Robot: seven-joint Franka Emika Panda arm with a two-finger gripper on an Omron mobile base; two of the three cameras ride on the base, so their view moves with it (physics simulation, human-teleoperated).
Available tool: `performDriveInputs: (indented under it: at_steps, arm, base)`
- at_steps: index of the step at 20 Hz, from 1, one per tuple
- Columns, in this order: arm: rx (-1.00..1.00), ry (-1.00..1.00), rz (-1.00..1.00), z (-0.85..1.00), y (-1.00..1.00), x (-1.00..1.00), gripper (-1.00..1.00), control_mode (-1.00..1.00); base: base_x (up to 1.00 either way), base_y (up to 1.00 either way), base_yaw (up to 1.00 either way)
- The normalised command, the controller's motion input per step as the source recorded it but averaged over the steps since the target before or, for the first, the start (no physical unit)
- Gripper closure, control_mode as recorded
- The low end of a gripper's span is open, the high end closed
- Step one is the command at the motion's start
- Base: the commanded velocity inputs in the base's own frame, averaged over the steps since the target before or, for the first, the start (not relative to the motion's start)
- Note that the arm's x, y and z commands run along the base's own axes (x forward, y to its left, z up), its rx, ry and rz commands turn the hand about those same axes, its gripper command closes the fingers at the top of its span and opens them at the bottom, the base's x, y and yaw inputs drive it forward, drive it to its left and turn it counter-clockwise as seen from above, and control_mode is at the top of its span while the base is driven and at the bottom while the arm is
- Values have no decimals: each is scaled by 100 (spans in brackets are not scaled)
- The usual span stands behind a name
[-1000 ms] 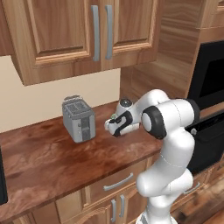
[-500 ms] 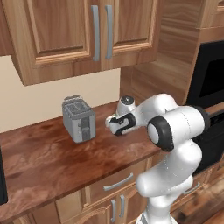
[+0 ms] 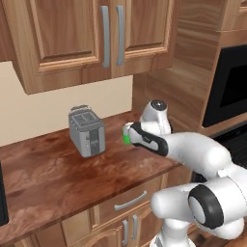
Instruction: Clear the mugs and bowl far away from the sink.
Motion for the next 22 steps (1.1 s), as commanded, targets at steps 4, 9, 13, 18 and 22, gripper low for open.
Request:
performDriveInputs:
  at_steps: [4,9,13,18,22]
  arm:
    - [22,10,-9,77,-24,-87,-100,-100]
    - [7,5,-3,68,-6,-85,-100,-100]
    - [-2,1,0,75,1,-71,-100,-100]
    - [-14,0,0,69,0,-73,-100,-100]
    - [-3,13,0,46,0,-66,-100,-100]
  base:
    - [0,0,0]
    - [0,0,0]
    - [0,0,0]
    - [0,0,0]
    - [0,0,0]
